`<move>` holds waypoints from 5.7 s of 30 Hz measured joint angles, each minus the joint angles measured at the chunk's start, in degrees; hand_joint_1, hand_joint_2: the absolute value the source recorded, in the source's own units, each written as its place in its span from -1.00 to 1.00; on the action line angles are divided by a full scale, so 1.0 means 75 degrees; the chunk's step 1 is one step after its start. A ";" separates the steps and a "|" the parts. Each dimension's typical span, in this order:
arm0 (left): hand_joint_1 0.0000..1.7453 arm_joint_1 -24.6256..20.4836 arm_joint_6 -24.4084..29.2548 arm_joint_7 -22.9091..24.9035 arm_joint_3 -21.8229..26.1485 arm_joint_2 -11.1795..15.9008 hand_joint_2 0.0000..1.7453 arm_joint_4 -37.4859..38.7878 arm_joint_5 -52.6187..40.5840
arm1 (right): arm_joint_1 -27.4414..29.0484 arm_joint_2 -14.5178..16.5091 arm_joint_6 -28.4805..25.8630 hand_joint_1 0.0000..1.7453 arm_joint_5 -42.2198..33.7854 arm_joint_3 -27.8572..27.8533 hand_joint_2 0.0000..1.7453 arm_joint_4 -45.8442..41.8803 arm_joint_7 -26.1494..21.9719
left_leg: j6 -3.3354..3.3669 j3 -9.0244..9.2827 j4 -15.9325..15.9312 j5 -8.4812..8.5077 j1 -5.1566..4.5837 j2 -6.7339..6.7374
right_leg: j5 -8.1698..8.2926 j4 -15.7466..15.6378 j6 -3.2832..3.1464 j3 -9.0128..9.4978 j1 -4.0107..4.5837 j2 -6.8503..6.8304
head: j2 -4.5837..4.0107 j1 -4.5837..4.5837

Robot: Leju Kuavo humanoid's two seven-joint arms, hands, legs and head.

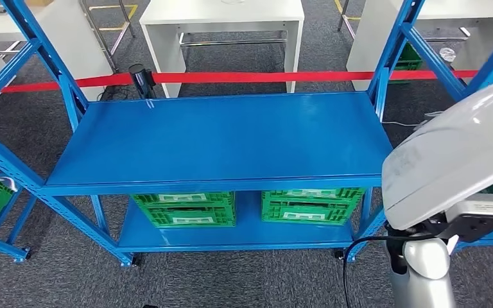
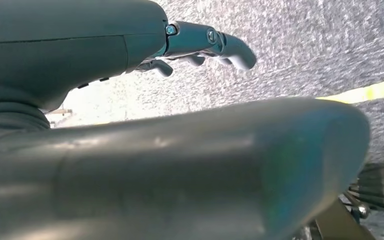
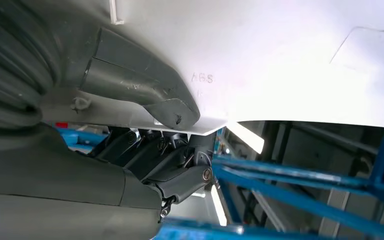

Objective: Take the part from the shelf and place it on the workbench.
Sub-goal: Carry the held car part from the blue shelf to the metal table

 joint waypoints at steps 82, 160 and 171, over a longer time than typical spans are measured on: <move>-1.00 -0.0012 0.0093 -0.0056 0.0449 -0.0034 -1.00 -0.0033 -0.0018 | 0.0046 0.0313 0.0090 1.00 0.2406 -0.1080 1.00 0.1365 0.1720 | 0.0485 0.0518 -0.0768 0.0453 -0.0042 0.0084 | -0.0276 0.1978 0.0560 -0.1091 -0.0022 -0.0012 | 0.0000 -0.0014; -1.00 -0.0108 -0.0455 -0.0098 0.0842 -0.0282 -1.00 -0.0071 0.0234 | -0.0212 0.0832 0.1163 1.00 0.3467 -0.1271 1.00 0.0564 0.2239 | 0.0129 0.0274 0.0971 0.0051 -0.0015 -0.0135 | 0.0536 -0.0032 0.0129 -0.0645 0.0010 0.0084 | 0.0001 -0.0047; -1.00 -0.0051 -0.0531 -0.0078 0.0858 -0.0270 -1.00 -0.0078 0.0124 | 0.0125 0.0847 0.1224 1.00 0.3453 -0.1359 1.00 0.0343 0.2058 | 0.0501 0.1351 -0.1004 -0.0113 -0.0019 0.0183 | -0.0238 0.1799 0.0569 -0.1619 -0.0030 0.0105 | 0.0000 0.0025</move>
